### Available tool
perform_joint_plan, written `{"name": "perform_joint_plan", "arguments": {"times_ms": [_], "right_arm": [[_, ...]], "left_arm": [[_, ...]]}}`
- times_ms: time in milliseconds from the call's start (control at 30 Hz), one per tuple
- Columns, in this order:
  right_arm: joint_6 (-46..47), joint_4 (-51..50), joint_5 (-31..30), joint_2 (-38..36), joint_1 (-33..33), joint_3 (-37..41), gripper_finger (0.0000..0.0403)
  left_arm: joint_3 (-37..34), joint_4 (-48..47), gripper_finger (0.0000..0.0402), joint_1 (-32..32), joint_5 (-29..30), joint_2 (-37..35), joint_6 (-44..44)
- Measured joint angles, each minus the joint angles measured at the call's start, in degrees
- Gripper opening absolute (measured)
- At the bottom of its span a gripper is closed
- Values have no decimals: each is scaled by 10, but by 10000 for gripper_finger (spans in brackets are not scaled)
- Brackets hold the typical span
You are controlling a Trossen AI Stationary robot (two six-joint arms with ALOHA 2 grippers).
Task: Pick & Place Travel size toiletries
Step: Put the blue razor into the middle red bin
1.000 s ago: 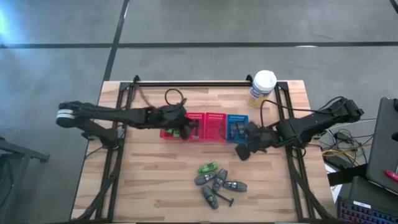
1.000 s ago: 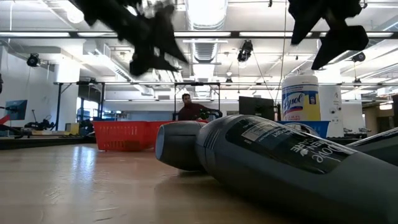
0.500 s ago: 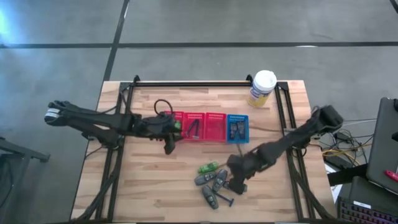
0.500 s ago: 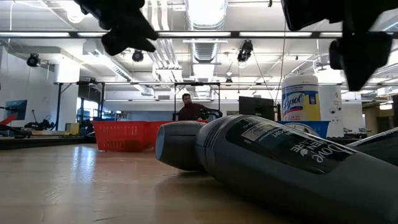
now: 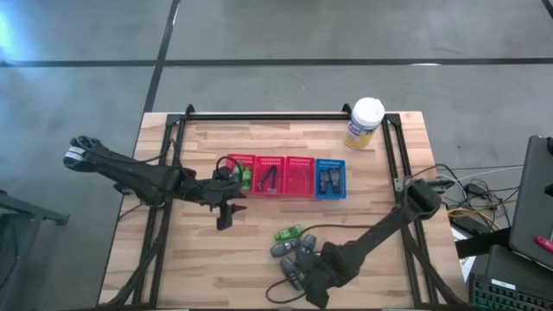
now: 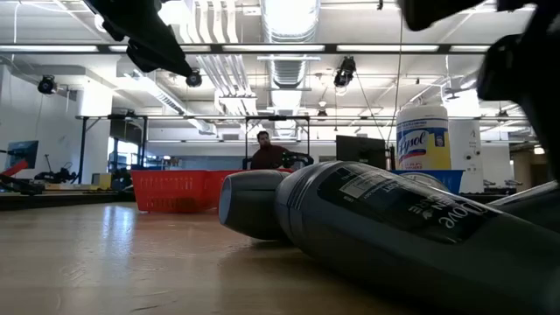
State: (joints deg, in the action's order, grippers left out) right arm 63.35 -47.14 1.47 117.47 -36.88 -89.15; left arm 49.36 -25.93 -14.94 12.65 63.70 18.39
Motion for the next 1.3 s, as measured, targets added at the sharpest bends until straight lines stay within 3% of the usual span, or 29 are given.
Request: {"name": "perform_joint_plan", "arguments": {"times_ms": [200,467,800,967,1133,1300], "right_arm": [[-42,-12,0,48,0,-66,318],[-49,-22,-1,61,2,-71,256],[-75,-28,-25,75,7,-58,253],[-90,-23,-22,90,12,-53,230],[-79,-27,-8,90,14,-51,178],[-65,-31,-2,86,14,-50,91]], "left_arm": [[0,-5,167,-18,0,0,-13],[-7,-12,167,-37,0,0,-14],[-39,-3,167,-37,3,0,2],[-42,6,167,-37,3,-1,8],[-42,11,167,-37,3,-6,9],[-42,14,167,-37,25,-11,7]]}}
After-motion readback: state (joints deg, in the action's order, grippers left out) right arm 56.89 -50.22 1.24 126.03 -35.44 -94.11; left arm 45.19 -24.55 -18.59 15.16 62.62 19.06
